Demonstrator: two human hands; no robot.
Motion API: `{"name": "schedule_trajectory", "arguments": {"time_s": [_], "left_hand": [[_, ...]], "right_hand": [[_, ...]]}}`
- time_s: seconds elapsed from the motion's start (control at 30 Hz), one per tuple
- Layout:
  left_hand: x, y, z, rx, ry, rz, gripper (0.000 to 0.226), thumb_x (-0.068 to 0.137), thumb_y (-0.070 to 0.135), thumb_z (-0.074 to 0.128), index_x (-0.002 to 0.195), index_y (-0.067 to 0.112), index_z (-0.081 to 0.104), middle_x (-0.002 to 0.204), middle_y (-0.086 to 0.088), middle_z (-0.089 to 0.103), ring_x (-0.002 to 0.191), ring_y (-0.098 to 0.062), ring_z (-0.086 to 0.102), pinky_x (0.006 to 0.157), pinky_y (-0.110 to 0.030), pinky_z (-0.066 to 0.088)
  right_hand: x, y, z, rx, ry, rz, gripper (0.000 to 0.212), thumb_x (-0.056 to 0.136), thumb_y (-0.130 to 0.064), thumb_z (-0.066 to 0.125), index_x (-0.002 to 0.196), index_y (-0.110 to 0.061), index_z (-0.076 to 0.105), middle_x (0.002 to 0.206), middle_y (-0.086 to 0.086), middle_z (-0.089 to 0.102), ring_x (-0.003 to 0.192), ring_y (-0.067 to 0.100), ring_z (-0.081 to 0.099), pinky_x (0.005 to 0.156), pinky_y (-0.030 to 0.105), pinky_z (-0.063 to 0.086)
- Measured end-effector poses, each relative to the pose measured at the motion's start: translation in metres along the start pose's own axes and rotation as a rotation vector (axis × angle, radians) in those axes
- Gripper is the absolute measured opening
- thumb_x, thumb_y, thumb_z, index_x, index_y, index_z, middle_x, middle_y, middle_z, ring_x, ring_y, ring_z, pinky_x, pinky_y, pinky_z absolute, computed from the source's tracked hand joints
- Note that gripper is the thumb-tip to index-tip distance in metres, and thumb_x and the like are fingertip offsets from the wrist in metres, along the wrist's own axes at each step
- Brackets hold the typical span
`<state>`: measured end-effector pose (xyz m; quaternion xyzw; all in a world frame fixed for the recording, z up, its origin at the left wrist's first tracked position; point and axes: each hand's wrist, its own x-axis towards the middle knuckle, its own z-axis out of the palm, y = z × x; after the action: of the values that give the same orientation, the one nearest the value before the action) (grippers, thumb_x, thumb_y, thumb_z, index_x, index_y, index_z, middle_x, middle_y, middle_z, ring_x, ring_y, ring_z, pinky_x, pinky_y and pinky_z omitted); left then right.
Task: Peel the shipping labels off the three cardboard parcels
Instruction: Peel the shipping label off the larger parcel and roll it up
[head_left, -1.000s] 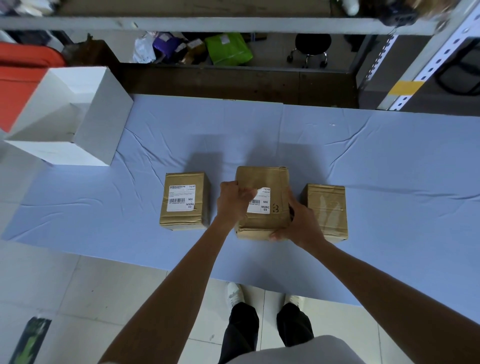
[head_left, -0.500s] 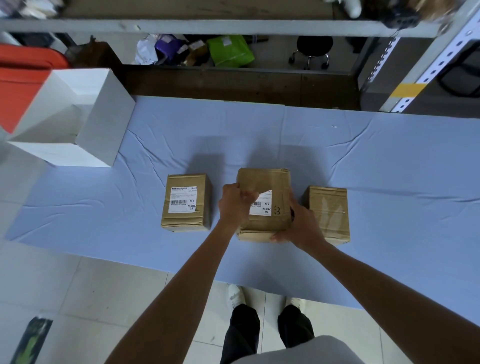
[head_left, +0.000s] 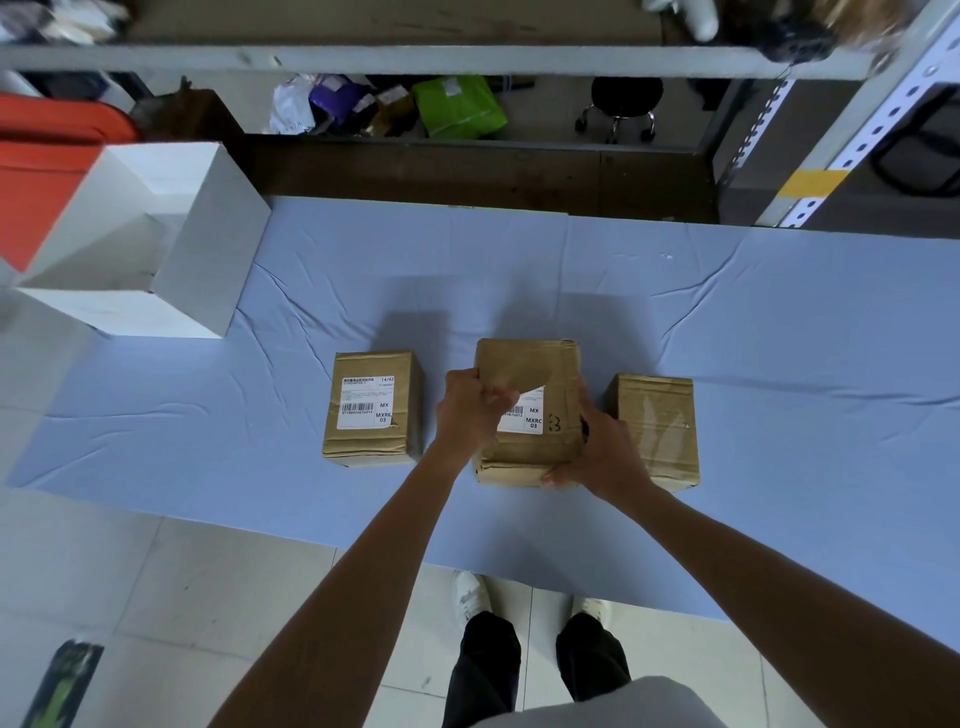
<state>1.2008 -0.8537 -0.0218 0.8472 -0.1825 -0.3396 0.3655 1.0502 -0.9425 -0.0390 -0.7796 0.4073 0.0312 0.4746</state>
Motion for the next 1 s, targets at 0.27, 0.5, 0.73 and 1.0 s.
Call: {"name": "schedule_trajectory", "arguments": {"time_s": [0.27, 0.5, 0.73, 1.0], "left_hand": [[-0.0016, 0.0022, 0.0011, -0.042, -0.020, -0.016, 0.029, 0.080, 0.028, 0.072, 0.103, 0.010, 0.065, 0.100, -0.006, 0.072, 0.091, -0.022, 0.069, 0.086, -0.046, 0.057], [-0.0036, 0.0022, -0.0006, -0.044, -0.047, 0.005, 0.035, 0.081, 0.028, 0.073, 0.110, 0.011, 0.063, 0.109, -0.008, 0.068, 0.097, -0.023, 0.068, 0.089, -0.047, 0.055], [-0.0054, 0.0015, -0.0020, -0.086, -0.070, 0.007, 0.036, 0.081, 0.024, 0.074, 0.112, 0.009, 0.062, 0.110, -0.008, 0.068, 0.099, -0.024, 0.068, 0.088, -0.049, 0.055], [-0.0083, 0.0014, -0.0008, -0.098, -0.073, 0.008, 0.031, 0.083, 0.024, 0.072, 0.110, 0.009, 0.064, 0.106, -0.007, 0.071, 0.100, -0.024, 0.067, 0.089, -0.044, 0.055]], "right_hand": [[-0.0009, -0.0035, -0.0011, -0.014, 0.003, 0.007, 0.140, 0.045, -0.010, 0.094, 0.154, -0.027, 0.007, 0.114, 0.002, 0.065, 0.104, 0.020, 0.059, 0.085, 0.026, 0.051], [0.0012, -0.0019, -0.0004, -0.023, 0.004, 0.010, 0.128, 0.044, -0.012, 0.094, 0.151, -0.025, 0.024, 0.096, -0.010, 0.058, 0.094, 0.015, 0.059, 0.073, 0.021, 0.044], [-0.0005, -0.0033, -0.0017, -0.040, 0.000, 0.018, 0.133, 0.046, -0.014, 0.093, 0.153, -0.027, 0.016, 0.106, 0.000, 0.065, 0.094, 0.015, 0.056, 0.077, 0.023, 0.047], [-0.0021, -0.0007, -0.0028, -0.013, 0.011, -0.009, 0.135, 0.045, -0.015, 0.095, 0.154, -0.024, 0.015, 0.115, 0.003, 0.066, 0.107, 0.022, 0.060, 0.088, 0.032, 0.053]]}}
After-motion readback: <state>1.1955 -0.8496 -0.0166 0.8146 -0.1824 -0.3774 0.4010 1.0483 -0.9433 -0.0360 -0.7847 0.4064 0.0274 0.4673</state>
